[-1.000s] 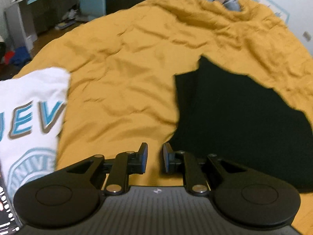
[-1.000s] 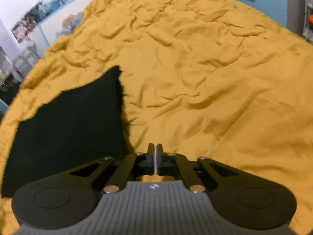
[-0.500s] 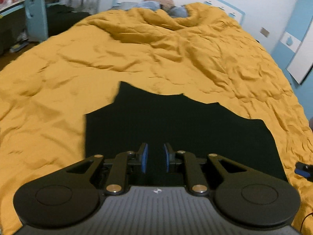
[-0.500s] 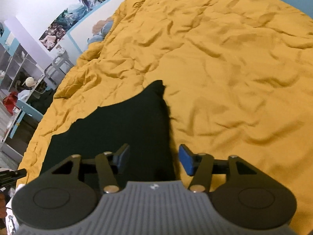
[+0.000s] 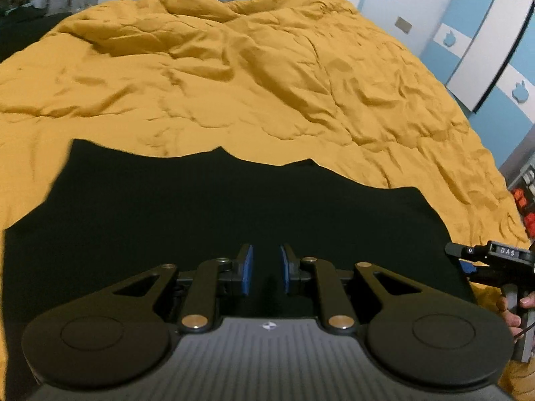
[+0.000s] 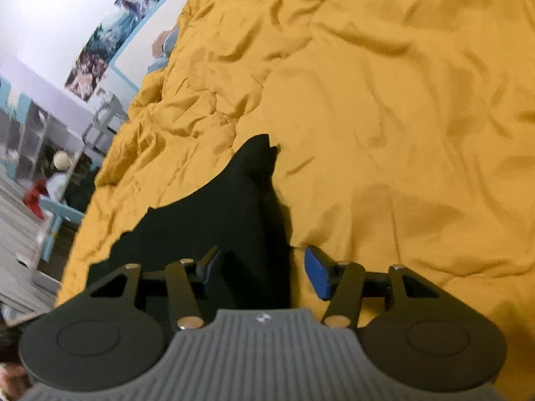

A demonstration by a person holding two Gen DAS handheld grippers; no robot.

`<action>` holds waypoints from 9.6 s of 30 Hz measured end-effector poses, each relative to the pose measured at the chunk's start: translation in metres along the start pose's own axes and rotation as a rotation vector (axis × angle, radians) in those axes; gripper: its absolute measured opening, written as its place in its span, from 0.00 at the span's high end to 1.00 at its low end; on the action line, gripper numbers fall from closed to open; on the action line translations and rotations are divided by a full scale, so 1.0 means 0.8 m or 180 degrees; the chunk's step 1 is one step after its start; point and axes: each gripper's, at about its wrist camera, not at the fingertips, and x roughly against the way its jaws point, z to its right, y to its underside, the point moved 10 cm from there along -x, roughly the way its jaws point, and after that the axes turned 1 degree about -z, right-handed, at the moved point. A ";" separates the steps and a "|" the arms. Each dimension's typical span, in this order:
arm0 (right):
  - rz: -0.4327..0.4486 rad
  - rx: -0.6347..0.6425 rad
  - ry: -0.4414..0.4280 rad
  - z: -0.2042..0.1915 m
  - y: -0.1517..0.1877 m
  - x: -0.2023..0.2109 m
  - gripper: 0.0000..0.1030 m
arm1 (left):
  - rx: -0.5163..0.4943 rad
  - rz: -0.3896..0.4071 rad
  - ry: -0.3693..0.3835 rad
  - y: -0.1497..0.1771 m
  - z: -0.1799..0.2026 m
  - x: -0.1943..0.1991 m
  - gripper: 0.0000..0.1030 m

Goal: Fold small clothes

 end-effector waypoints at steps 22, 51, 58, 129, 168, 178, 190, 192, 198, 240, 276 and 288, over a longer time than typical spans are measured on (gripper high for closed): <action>0.0200 -0.0300 -0.0529 -0.036 -0.029 -0.037 0.96 | 0.0199 0.0064 0.0004 -0.043 -0.011 -0.028 0.81; 0.0031 0.0971 -0.0162 -0.479 0.146 -0.132 0.97 | 0.1016 0.0301 -0.0440 0.039 -0.225 0.195 0.81; -0.0154 0.1321 0.0021 -0.529 0.210 -0.198 0.97 | 0.1229 0.0288 -0.0357 0.060 -0.254 0.186 0.82; -0.0334 0.2182 0.0468 -0.269 0.334 -0.020 1.00 | 0.1692 0.0084 0.0059 0.162 -0.225 0.206 0.95; -0.0306 0.2001 0.0591 -0.222 0.282 0.032 1.00 | 0.1720 0.0190 -0.0395 0.150 -0.222 0.262 0.51; -0.0093 0.1949 0.0428 -0.264 0.241 -0.012 0.85 | 0.1595 0.0415 -0.0098 0.089 -0.218 0.221 0.39; -0.0028 0.1805 0.0230 -0.300 0.211 -0.083 0.65 | 0.1441 0.0375 -0.0057 0.037 -0.260 0.146 0.25; -0.0041 0.1802 0.0188 -0.304 0.212 -0.094 0.63 | 0.1571 0.0434 0.0071 0.029 -0.271 0.136 0.23; -0.0064 0.1836 0.0181 -0.300 0.217 -0.112 0.62 | 0.1715 0.0334 0.0210 0.017 -0.279 0.083 0.25; -0.0538 0.0644 -0.0577 -0.271 0.143 -0.159 0.36 | 0.2199 0.0205 0.0840 0.034 -0.320 0.049 0.17; -0.0134 0.0596 -0.1308 -0.368 0.071 -0.126 0.91 | 0.1515 0.0881 0.0718 -0.046 -0.221 0.130 0.86; 0.0449 0.1301 -0.1648 -0.432 0.117 0.135 0.92 | 0.1007 0.1884 0.0579 -0.017 -0.084 0.343 0.87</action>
